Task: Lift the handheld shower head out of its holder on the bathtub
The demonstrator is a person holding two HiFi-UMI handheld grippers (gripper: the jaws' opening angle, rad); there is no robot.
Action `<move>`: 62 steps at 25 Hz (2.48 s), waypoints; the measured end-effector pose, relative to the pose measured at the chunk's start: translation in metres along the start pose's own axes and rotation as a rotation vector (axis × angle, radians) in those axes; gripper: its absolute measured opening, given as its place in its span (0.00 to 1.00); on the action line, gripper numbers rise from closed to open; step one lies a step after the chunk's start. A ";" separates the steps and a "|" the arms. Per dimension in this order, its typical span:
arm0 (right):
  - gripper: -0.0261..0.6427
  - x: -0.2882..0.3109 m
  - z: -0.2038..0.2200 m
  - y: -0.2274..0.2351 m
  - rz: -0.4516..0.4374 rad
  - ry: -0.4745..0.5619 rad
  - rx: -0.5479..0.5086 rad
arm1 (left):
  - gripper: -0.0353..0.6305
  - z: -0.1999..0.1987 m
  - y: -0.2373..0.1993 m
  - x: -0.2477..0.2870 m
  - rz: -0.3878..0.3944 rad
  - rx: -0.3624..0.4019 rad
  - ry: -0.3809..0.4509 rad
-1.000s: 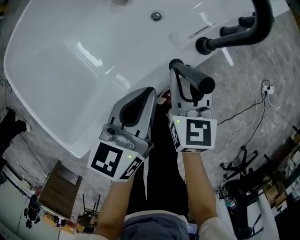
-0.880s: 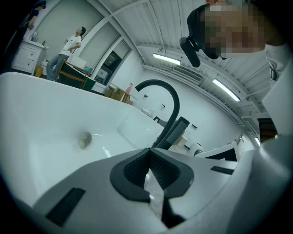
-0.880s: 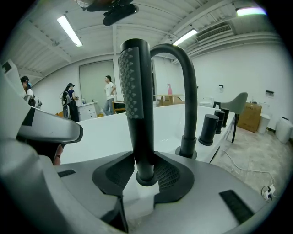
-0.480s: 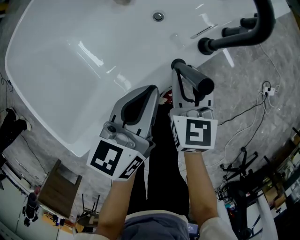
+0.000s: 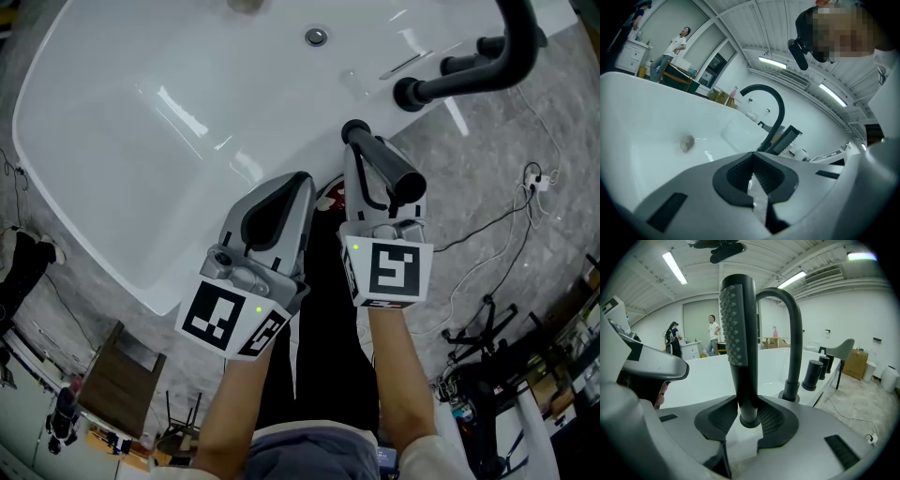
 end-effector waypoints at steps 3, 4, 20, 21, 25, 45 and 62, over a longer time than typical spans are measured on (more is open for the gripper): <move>0.25 0.001 0.000 0.000 0.000 0.001 -0.001 | 0.06 0.001 -0.002 0.001 -0.007 -0.003 0.001; 0.25 0.001 0.000 0.001 0.000 0.001 -0.001 | 0.06 0.001 -0.003 0.002 -0.006 -0.006 0.001; 0.25 -0.014 -0.018 0.000 -0.001 0.016 -0.008 | 0.06 -0.014 0.000 0.001 -0.008 0.004 0.012; 0.25 -0.016 -0.019 -0.001 -0.003 0.015 -0.010 | 0.06 -0.015 0.001 0.001 -0.008 0.002 0.014; 0.25 -0.023 -0.025 -0.002 -0.014 0.017 -0.022 | 0.06 -0.020 0.005 0.003 0.001 0.001 0.019; 0.25 -0.038 -0.044 -0.004 -0.041 0.023 -0.052 | 0.06 -0.038 0.009 0.007 0.038 0.000 0.019; 0.25 -0.059 -0.073 -0.004 -0.045 0.047 -0.071 | 0.06 -0.057 0.026 0.005 0.092 -0.001 0.024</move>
Point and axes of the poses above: the fingertips, and each gripper's own axes: x forward along the fingers, y to its right, z out of its underside, the point moved 2 cm from there along -x, backward along the fingers, and after that the axes turned 6 degrees about z, right-handed, at the moved point
